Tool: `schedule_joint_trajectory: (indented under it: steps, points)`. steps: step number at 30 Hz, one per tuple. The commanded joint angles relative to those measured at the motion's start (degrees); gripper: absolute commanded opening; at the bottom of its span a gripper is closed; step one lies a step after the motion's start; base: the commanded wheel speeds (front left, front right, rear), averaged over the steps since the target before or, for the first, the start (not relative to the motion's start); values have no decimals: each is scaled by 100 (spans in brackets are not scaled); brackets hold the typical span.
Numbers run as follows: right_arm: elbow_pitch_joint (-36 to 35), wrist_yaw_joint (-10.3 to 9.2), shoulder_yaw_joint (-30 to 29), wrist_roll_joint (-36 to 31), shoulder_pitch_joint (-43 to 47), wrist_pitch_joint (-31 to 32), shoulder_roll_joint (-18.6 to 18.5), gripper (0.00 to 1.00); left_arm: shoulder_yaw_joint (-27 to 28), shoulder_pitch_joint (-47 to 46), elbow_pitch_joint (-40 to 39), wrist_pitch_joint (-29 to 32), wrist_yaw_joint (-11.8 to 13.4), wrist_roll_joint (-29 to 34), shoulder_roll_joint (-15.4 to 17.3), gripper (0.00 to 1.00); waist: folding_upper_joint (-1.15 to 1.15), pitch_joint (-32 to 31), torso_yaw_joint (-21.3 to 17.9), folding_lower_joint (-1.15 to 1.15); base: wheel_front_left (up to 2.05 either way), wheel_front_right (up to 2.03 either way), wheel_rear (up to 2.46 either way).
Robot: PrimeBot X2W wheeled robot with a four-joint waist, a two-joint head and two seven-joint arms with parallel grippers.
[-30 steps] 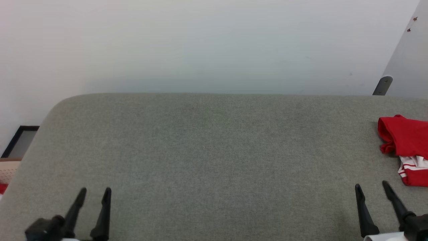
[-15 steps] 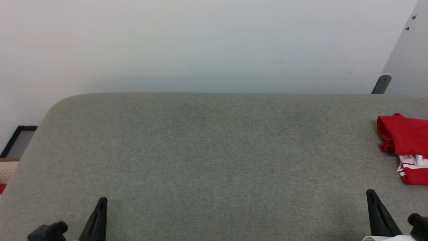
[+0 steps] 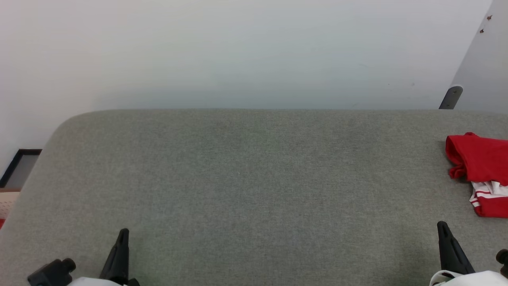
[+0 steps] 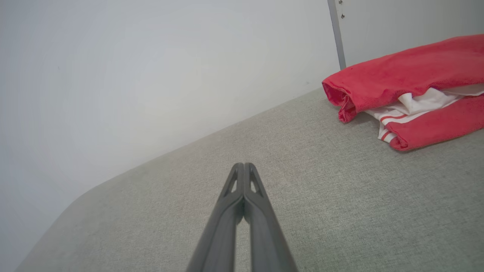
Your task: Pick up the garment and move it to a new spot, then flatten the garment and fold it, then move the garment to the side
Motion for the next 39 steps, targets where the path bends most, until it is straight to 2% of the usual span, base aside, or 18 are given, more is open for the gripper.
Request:
schedule_joint_trajectory:
  steps: [1, 18, 39]
  points:
    - [-67, 0, -34, 191, -188, 35, -6, 0, 55, -161, -59, 28, -7, -143, 27, 0, 0, 2, -3, 0, 0, 0, 0]
    - [31, -1, -108, 1614, -372, 384, 86, 0, 208, -340, -19, 385, -12, -1216, -238, 0, 0, 39, -49, 0, 0, 0, 0]
    - [133, -2, -181, 3064, -552, 747, 185, 0, 365, -518, 27, 755, -17, -2313, -509, 0, 0, 84, -105, 0, 0, 0, 0]
